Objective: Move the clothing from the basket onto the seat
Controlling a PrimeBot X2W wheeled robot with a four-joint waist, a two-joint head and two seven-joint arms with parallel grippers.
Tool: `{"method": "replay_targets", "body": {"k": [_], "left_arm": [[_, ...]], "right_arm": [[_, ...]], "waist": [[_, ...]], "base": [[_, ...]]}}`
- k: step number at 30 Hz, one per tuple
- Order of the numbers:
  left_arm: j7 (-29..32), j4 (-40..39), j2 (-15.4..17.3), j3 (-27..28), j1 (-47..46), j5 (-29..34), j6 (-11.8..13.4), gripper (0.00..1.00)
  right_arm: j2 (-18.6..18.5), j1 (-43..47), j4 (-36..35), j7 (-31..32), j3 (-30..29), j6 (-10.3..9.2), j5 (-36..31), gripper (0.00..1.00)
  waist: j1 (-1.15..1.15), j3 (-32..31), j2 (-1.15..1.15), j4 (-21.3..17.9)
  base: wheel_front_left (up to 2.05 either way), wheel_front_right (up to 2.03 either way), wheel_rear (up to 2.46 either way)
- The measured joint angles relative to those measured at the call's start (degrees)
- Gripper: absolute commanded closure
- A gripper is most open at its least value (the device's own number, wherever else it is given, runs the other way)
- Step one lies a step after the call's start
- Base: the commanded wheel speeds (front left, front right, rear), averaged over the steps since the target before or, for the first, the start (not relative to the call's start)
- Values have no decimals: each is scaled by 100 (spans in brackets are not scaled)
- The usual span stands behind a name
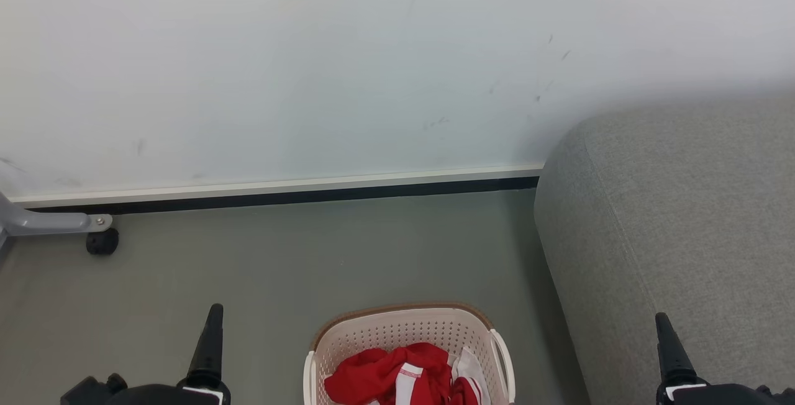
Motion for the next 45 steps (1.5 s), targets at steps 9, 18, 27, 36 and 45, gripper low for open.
{"method": "replay_targets", "body": {"k": [9,18,27,36,45], "left_arm": [[-163,-123,168,-247,-1,896,172,0],[-339,-186,331,-450,24,1817,300,0],[-492,-213,439,-584,114,2588,448,0],[-651,-248,491,-709,281,3310,561,0],[-833,-282,494,-798,372,3990,690,0]], "right_arm": [[-159,32,-110,-168,265,-136,-884,0],[-288,36,-203,-339,531,-250,-1722,0],[-381,88,-258,-498,756,-374,-2472,0],[-438,103,-298,-653,980,-479,-3131,0],[-498,121,-310,-839,1203,-554,-3780,0]], "waist": [[0,-35,0,9],[0,-72,0,5],[0,-121,0,-2],[0,-177,0,-2],[0,-227,0,2]], "base": [[0,0,0],[0,0,0],[0,0,0],[0,0,0],[0,0,0]]}}
